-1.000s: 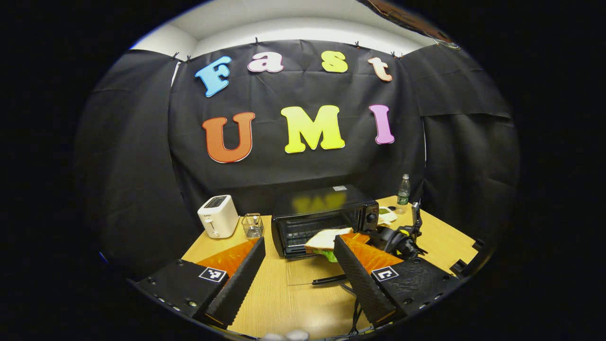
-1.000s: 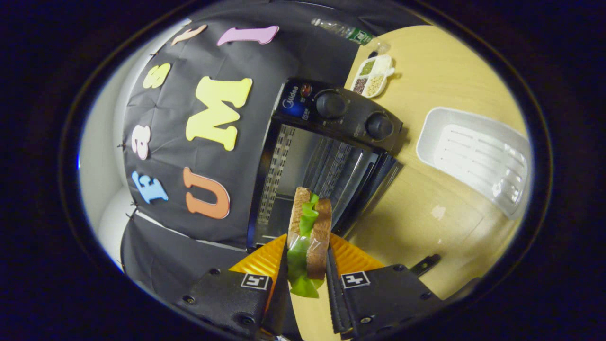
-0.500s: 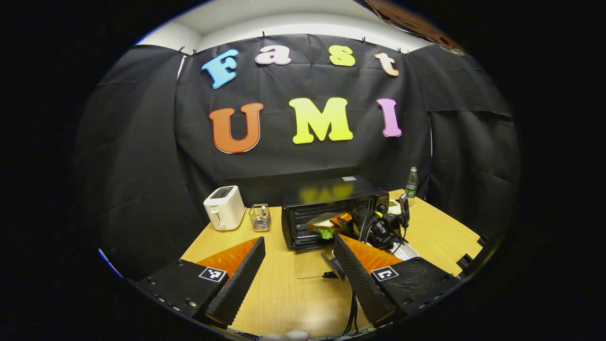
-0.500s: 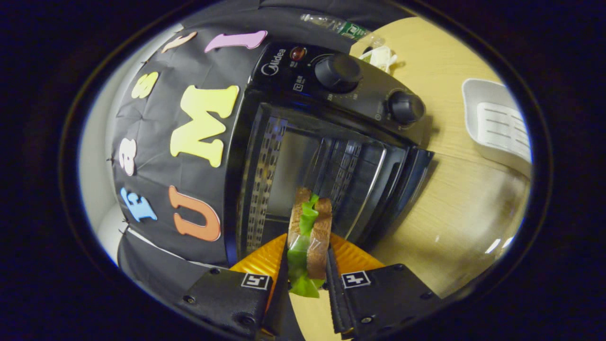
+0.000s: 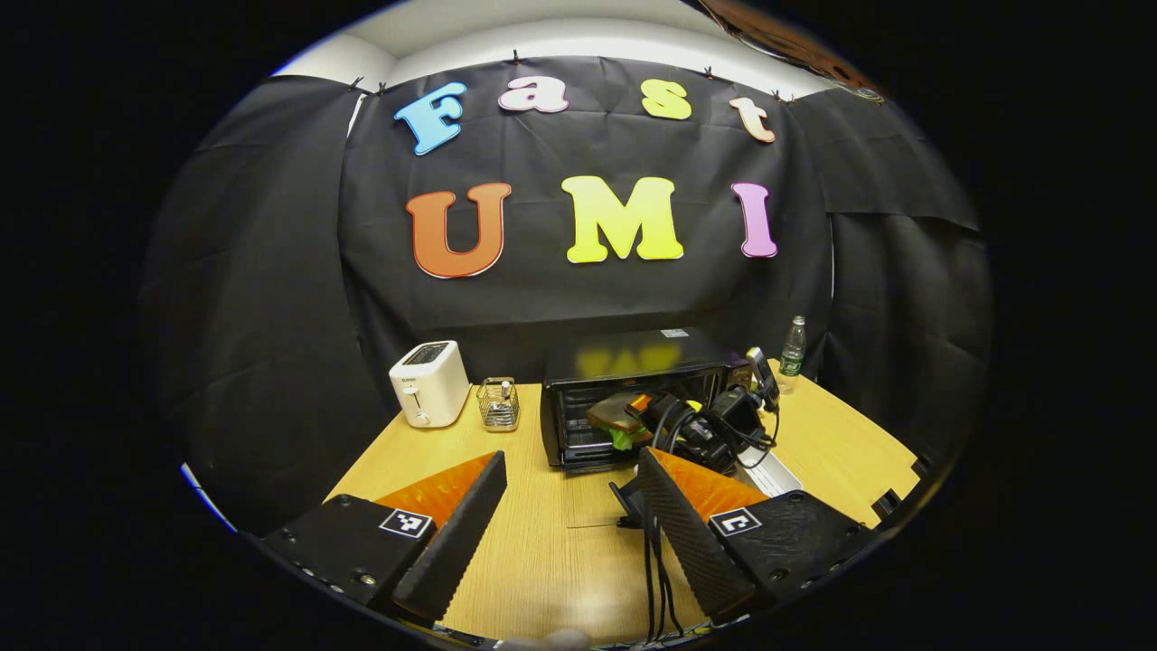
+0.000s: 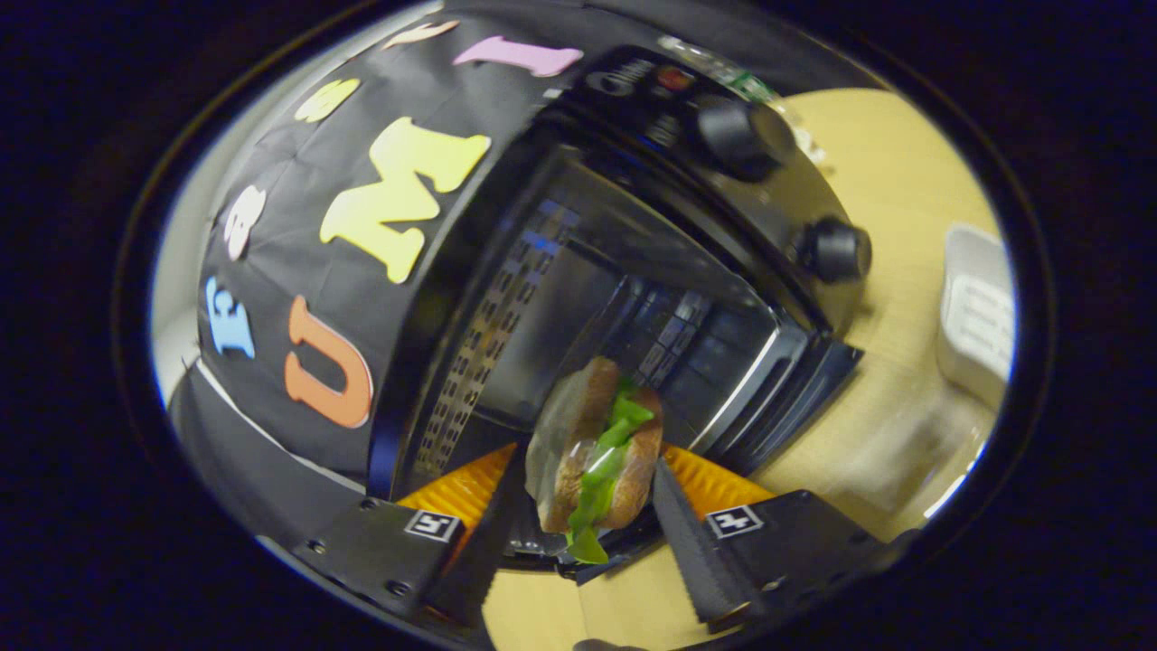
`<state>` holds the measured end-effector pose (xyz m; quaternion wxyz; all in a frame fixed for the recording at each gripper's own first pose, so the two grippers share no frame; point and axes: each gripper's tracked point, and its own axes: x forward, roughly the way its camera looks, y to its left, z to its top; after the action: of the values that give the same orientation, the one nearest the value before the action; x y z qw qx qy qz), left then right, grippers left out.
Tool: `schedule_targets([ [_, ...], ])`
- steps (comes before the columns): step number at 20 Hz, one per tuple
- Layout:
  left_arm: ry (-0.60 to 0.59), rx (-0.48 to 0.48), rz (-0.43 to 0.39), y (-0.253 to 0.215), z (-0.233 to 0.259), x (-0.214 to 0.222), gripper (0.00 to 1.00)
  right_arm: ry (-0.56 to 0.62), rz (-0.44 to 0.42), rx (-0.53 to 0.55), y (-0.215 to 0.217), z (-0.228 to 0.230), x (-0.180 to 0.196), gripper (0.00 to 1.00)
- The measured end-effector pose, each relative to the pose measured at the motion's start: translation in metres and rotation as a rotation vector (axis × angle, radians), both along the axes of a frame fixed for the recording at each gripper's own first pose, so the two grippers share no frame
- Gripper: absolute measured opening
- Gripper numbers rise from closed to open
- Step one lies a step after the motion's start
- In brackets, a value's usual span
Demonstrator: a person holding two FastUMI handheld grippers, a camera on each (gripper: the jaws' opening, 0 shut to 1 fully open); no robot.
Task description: Open the electric oven with the left hand, put the food in, and close the electric oven.
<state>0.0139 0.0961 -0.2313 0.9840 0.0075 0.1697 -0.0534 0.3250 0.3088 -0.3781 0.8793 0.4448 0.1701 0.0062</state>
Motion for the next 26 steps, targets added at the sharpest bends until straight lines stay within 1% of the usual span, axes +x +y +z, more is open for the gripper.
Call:
schedule_targets([
  [2, -0.001, -0.005, 0.007, 0.000, 0.001, 0.001, 0.95, 0.039, 0.016, -0.133, -0.009, -0.007, -0.001, 1.00],
  [4, -0.004, -0.017, 0.012, 0.000, 0.002, 0.001, 0.95, 0.056, 0.034, -0.261, -0.008, -0.010, -0.003, 1.00],
  [5, -0.007, -0.017, 0.014, -0.001, 0.003, 0.002, 0.95, 0.061, 0.042, -0.371, -0.012, -0.008, -0.006, 1.00],
  [6, -0.007, -0.019, 0.015, -0.001, 0.002, 0.002, 0.95, 0.051, 0.045, -0.441, -0.015, -0.005, -0.007, 0.94],
  [7, -0.009, -0.021, 0.017, -0.001, 0.002, 0.002, 0.96, 0.038, 0.063, -0.467, -0.012, -0.007, -0.007, 0.95],
  [8, -0.008, -0.026, 0.019, -0.002, 0.002, 0.002, 0.96, 0.035, 0.075, -0.468, -0.012, -0.009, -0.007, 0.96],
  [10, -0.016, -0.030, 0.022, -0.002, 0.005, 0.001, 0.96, 0.047, 0.074, -0.498, -0.022, -0.013, -0.008, 0.96],
  [11, -0.019, -0.028, 0.022, -0.002, 0.005, 0.002, 0.96, 0.040, 0.059, -0.517, -0.024, -0.009, -0.009, 0.96],
  [12, -0.021, -0.028, 0.022, -0.003, 0.006, 0.002, 0.95, 0.039, 0.053, -0.577, -0.031, -0.009, -0.009, 0.95],
  [13, -0.026, -0.031, 0.021, -0.004, 0.008, 0.001, 0.95, 0.034, 0.068, -0.606, -0.034, -0.008, -0.008, 0.94],
  [15, -0.032, -0.034, 0.022, -0.005, 0.008, 0.000, 0.95, 0.021, 0.080, -0.617, -0.036, -0.005, -0.009, 0.96],
  [16, -0.034, -0.038, 0.023, -0.007, 0.008, 0.000, 0.95, 0.015, 0.080, -0.624, -0.038, -0.001, -0.010, 1.00],
  [17, -0.034, -0.039, 0.025, -0.006, 0.008, -0.001, 0.95, 0.009, 0.078, -0.633, -0.042, 0.003, -0.010, 0.96],
  [18, -0.041, -0.039, 0.029, -0.006, 0.010, 0.000, 0.95, 0.004, 0.081, -0.644, -0.045, 0.008, -0.014, 0.96],
  [19, -0.047, -0.037, 0.031, -0.005, 0.010, 0.001, 0.96, -0.001, 0.090, -0.642, -0.046, 0.012, -0.020, 1.00],
  [20, -0.050, -0.036, 0.035, -0.005, 0.011, 0.002, 0.96, -0.009, 0.097, -0.637, -0.049, 0.018, -0.025, 0.96],
  [23, -0.062, -0.035, 0.045, -0.005, 0.012, 0.003, 0.95, -0.039, 0.106, -0.657, -0.067, 0.042, -0.043, 0.96],
  [26, -0.069, -0.019, 0.058, -0.005, 0.007, 0.005, 0.95, -0.093, 0.103, -0.705, -0.094, 0.077, -0.070, 0.96],
])
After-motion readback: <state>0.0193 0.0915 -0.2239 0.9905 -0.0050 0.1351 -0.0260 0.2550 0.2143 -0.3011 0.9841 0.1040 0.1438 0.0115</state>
